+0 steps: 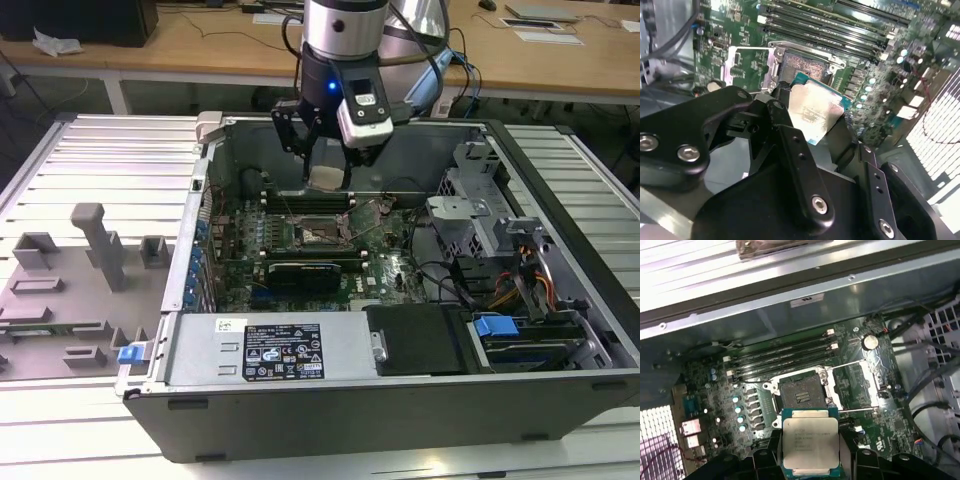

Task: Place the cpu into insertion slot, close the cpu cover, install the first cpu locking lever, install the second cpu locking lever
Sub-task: 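Place the cpu into insertion slot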

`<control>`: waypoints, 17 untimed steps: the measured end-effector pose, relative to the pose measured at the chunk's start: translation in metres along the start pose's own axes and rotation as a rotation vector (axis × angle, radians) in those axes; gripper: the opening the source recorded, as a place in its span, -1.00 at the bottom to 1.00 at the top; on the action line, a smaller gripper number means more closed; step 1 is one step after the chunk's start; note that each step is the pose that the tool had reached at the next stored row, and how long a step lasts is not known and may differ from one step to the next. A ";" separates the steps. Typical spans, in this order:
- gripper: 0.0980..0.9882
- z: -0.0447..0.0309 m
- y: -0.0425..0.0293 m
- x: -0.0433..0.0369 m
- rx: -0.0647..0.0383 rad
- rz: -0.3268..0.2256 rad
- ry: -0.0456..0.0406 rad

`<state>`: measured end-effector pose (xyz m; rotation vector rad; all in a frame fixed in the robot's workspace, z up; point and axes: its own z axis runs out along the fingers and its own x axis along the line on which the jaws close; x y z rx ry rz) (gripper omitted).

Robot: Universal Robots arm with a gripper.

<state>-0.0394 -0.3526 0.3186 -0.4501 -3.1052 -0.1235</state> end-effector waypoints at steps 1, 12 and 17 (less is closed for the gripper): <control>0.00 0.0002 0.0000 0.0000 0.000 0.017 -0.0013; 0.00 0.0040 -0.0003 -0.0001 -0.004 0.297 -0.0231; 0.00 0.0055 -0.0004 -0.0001 -0.005 0.384 -0.0298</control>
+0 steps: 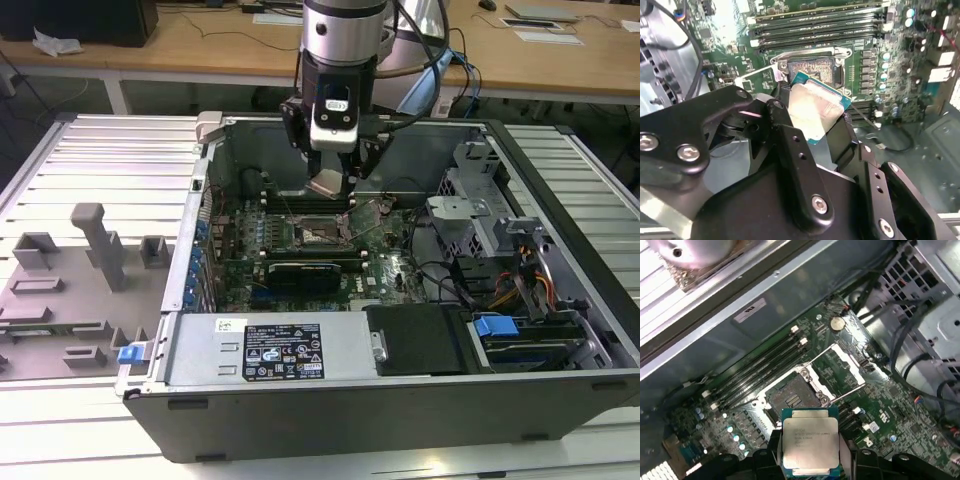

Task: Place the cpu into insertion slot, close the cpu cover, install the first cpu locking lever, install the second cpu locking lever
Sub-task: 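Place the cpu into insertion slot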

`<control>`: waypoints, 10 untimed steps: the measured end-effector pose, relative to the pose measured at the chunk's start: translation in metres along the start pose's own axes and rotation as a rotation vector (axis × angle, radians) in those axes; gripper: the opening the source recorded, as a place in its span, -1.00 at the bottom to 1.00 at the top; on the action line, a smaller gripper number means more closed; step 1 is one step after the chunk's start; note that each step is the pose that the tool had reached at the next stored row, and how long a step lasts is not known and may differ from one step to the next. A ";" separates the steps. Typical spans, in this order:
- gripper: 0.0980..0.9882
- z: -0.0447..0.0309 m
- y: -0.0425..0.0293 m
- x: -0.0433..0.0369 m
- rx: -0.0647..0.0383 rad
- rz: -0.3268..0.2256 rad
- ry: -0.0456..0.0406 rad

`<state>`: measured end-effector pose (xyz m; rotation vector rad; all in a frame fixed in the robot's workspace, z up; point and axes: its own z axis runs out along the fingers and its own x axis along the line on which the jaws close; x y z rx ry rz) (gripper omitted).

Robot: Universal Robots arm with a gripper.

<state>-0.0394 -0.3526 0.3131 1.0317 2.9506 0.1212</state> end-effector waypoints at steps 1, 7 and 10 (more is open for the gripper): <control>0.00 0.0006 0.0000 0.0000 0.000 0.023 -0.0019; 0.00 0.0037 -0.0003 0.0000 -0.001 0.147 -0.0120; 0.00 0.0049 -0.0004 -0.0001 -0.002 0.197 -0.0160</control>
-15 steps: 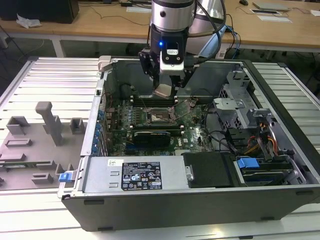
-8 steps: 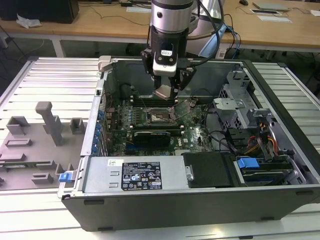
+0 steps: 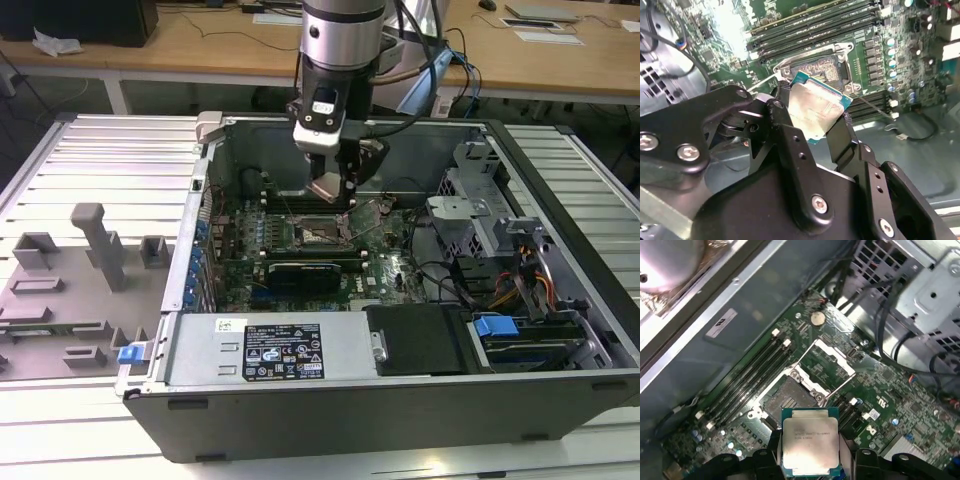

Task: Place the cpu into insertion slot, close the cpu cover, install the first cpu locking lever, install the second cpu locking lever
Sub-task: 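Place the cpu into insertion slot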

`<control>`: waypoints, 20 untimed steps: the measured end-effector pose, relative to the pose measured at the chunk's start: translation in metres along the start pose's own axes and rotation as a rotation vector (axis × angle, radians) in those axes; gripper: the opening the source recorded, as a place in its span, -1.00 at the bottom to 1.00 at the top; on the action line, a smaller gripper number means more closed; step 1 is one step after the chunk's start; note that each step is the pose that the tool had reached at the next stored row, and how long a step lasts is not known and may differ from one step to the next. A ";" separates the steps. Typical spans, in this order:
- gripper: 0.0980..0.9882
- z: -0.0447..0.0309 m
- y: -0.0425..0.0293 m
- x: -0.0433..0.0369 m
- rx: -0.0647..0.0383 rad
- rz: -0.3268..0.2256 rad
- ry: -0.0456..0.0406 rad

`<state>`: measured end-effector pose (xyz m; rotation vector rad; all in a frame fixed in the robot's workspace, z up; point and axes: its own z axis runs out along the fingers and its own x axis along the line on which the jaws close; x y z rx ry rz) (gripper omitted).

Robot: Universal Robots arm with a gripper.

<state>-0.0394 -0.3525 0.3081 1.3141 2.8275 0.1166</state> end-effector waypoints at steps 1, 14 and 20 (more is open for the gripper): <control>0.00 0.0005 0.0000 0.0000 0.000 0.023 -0.0018; 0.00 0.0064 -0.0005 -0.0001 -0.003 0.324 -0.0255; 0.00 0.0090 -0.0007 -0.0001 -0.005 0.432 -0.0339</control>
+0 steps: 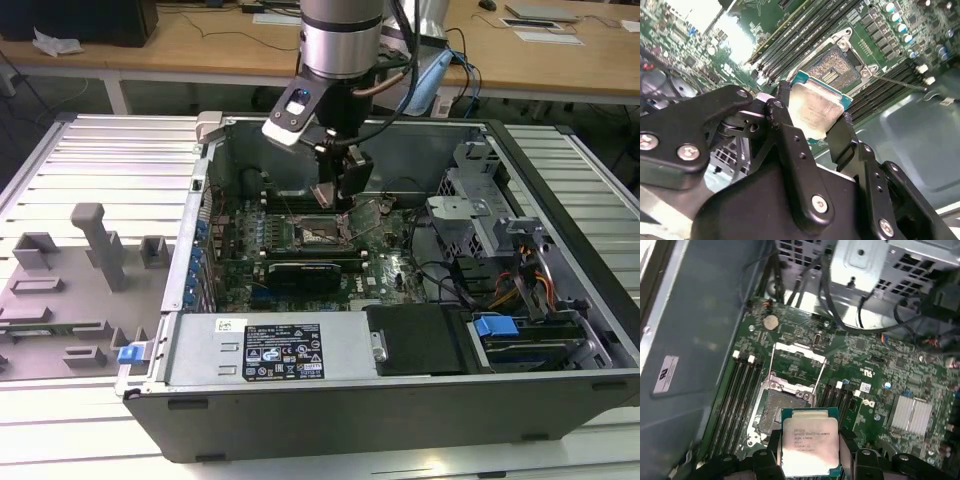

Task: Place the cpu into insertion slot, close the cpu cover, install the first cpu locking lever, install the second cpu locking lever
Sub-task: 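Place the cpu into insertion slot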

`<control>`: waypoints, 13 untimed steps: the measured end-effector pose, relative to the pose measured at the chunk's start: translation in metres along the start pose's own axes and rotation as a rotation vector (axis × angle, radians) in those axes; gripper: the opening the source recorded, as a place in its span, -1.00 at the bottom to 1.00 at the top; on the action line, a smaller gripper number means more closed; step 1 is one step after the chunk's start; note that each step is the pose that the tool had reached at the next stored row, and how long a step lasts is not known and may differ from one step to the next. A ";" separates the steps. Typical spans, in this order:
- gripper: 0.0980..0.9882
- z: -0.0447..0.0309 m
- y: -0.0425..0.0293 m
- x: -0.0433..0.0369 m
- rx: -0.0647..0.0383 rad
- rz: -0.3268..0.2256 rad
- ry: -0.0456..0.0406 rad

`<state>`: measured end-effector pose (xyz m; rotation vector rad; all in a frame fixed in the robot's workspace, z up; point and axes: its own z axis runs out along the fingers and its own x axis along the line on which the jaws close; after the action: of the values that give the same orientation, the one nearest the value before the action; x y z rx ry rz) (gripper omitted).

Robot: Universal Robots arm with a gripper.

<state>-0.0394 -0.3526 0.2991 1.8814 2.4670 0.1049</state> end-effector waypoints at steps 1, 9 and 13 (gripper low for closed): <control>0.00 0.0009 -0.0001 0.0000 0.000 0.037 -0.0029; 0.00 0.0160 -0.0012 0.0002 -0.002 0.202 -0.0154; 0.00 0.0246 -0.0010 0.0028 -0.002 0.209 -0.0163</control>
<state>-0.0393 -0.3494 0.2745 2.1250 2.2511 0.0978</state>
